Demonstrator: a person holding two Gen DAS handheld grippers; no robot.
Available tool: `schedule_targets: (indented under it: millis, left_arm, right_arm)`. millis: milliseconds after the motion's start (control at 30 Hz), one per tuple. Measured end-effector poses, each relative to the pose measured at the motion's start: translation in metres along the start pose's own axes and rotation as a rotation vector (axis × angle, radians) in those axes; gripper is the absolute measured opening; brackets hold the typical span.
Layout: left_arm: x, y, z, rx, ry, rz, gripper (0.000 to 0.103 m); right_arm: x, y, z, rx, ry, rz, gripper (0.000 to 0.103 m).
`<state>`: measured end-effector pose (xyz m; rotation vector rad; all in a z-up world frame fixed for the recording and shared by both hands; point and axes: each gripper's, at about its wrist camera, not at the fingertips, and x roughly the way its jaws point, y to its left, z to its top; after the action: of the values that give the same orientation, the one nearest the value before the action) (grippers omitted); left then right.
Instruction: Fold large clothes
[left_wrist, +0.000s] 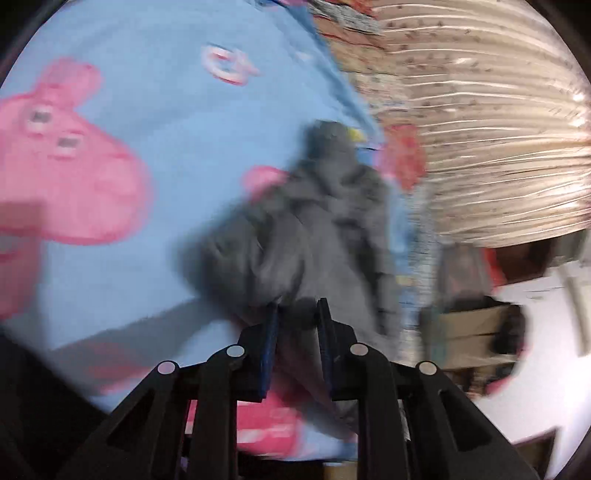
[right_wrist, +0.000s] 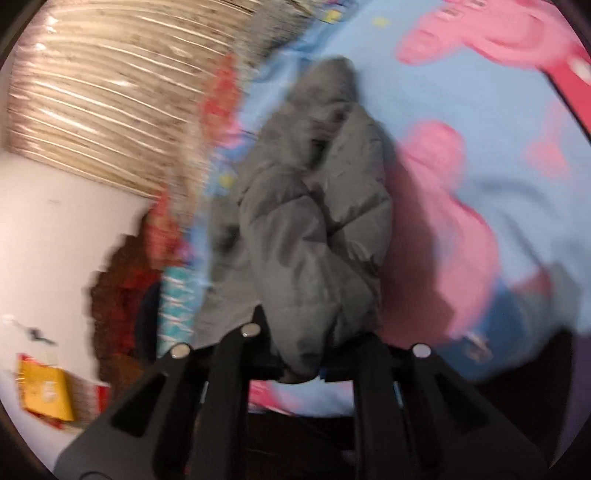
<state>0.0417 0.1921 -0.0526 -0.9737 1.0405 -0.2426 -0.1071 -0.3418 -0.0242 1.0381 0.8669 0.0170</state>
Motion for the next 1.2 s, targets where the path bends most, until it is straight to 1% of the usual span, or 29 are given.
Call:
schedule_targets:
  millis: [33,67,100,133,167,200,267,300,367,400,433,467,500,533,567,600,633,667,700,733,767,800,833,867,900,933,967,1067,1200]
  left_arm:
    - [-0.002,0.005,-0.001,0.006,-0.003,0.054,0.0]
    - [-0.001,0.013,-0.003,0.006,0.003,0.112,0.0]
    - [-0.001,0.018,-0.005,-0.007,0.015,0.122,0.0]
    - [-0.006,0.024,-0.007,-0.03,0.02,0.099,0.0]
    - [-0.016,0.026,-0.009,-0.041,0.012,0.081,0.0]
    - [-0.028,0.027,-0.008,-0.044,-0.007,0.063,0.0]
    - [-0.049,0.014,-0.009,-0.002,-0.063,0.026,0.0]
    - [-0.057,0.001,-0.008,0.05,-0.084,0.019,0.0]
    - [-0.064,-0.032,-0.008,0.189,-0.099,0.008,0.0]
    - [-0.061,-0.049,-0.009,0.256,-0.088,-0.009,0.0]
    - [-0.054,-0.069,-0.011,0.346,-0.062,-0.032,0.0]
    - [-0.044,-0.085,-0.013,0.407,-0.044,-0.042,0.0]
    - [-0.031,-0.103,-0.015,0.471,-0.027,-0.049,0.0]
    - [-0.014,-0.121,-0.019,0.553,-0.004,-0.062,0.0]
    - [-0.002,-0.13,-0.022,0.594,0.01,-0.064,0.0]
    - [0.016,-0.138,-0.023,0.636,0.032,-0.048,0.0]
    - [0.029,-0.14,-0.023,0.658,0.044,-0.025,0.0]
    - [0.049,-0.142,-0.019,0.688,0.054,0.026,0.0]
    - [0.068,-0.14,-0.014,0.709,0.06,0.091,0.0]
    - [0.087,-0.132,-0.008,0.728,0.06,0.183,0.0]
    - [0.103,-0.119,-0.003,0.725,0.079,0.263,0.0]
    - [0.111,-0.101,0.002,0.707,0.115,0.28,0.0]
    - [0.12,-0.084,0.007,0.684,0.15,0.247,0.0]
    - [0.117,-0.078,0.009,0.688,0.124,0.215,0.0]
    - [0.114,-0.073,0.01,0.685,0.112,0.197,0.0]
    - [0.111,-0.071,0.01,0.671,0.108,0.19,0.0]
    - [0.107,-0.069,0.01,0.648,0.103,0.186,0.0]
    - [0.102,-0.065,0.008,0.631,0.082,0.192,0.0]
    - [0.101,-0.064,0.001,0.609,0.062,0.206,0.0]
  right_arm:
    - [0.006,-0.014,-0.005,0.02,0.012,-0.061,0.026]
    - [0.01,-0.025,-0.008,0.054,0.021,-0.091,0.038]
    - [0.012,-0.038,-0.01,0.11,0.027,-0.087,0.039]
    - [0.009,-0.05,-0.01,0.178,0.017,-0.018,0.042]
    - [0.003,-0.054,-0.009,0.216,0.012,0.002,0.049]
    - [-0.004,-0.053,-0.007,0.213,-0.005,0.001,0.056]
    - [-0.029,-0.039,-0.001,0.122,-0.095,-0.025,0.057]
    - [-0.046,-0.025,0.002,0.041,-0.164,-0.06,0.057]
    - [-0.064,0.003,0.004,-0.102,-0.245,-0.083,0.057]
    - [-0.066,0.026,0.004,-0.216,-0.253,-0.079,0.057]
    - [-0.06,0.041,0.004,-0.29,-0.239,-0.074,0.057]
    - [-0.051,0.06,0.005,-0.388,-0.208,-0.064,0.056]
    - [-0.039,0.073,0.003,-0.457,-0.17,-0.057,0.056]
    - [-0.027,0.079,0.002,-0.497,-0.132,-0.058,0.056]
    - [-0.013,0.082,-0.001,-0.542,-0.085,-0.062,0.051]
    - [0.006,0.083,-0.001,-0.597,-0.044,-0.075,0.046]
    - [0.017,0.082,0.002,-0.627,-0.032,-0.095,0.045]
    - [0.027,0.077,0.008,-0.649,-0.031,-0.127,0.045]
    - [0.039,0.065,0.023,-0.637,-0.037,-0.169,0.045]
    - [0.044,0.051,0.033,-0.606,-0.038,-0.193,0.044]
    - [0.053,0.037,0.05,-0.548,-0.041,-0.225,0.037]
    - [0.06,0.015,0.07,-0.456,-0.047,-0.242,0.031]
    - [0.067,0.003,0.081,-0.387,-0.045,-0.212,0.03]
    - [0.071,-0.012,0.092,-0.312,-0.044,-0.169,0.021]
    - [0.074,-0.017,0.099,-0.274,-0.047,-0.158,0.015]
    - [0.079,-0.023,0.104,-0.255,-0.047,-0.151,0.015]
    - [0.083,-0.023,0.105,-0.269,-0.053,-0.15,0.015]
    - [0.093,-0.011,0.101,-0.372,-0.07,-0.201,0.015]
    - [0.102,-0.007,0.108,-0.382,-0.056,-0.192,0.015]
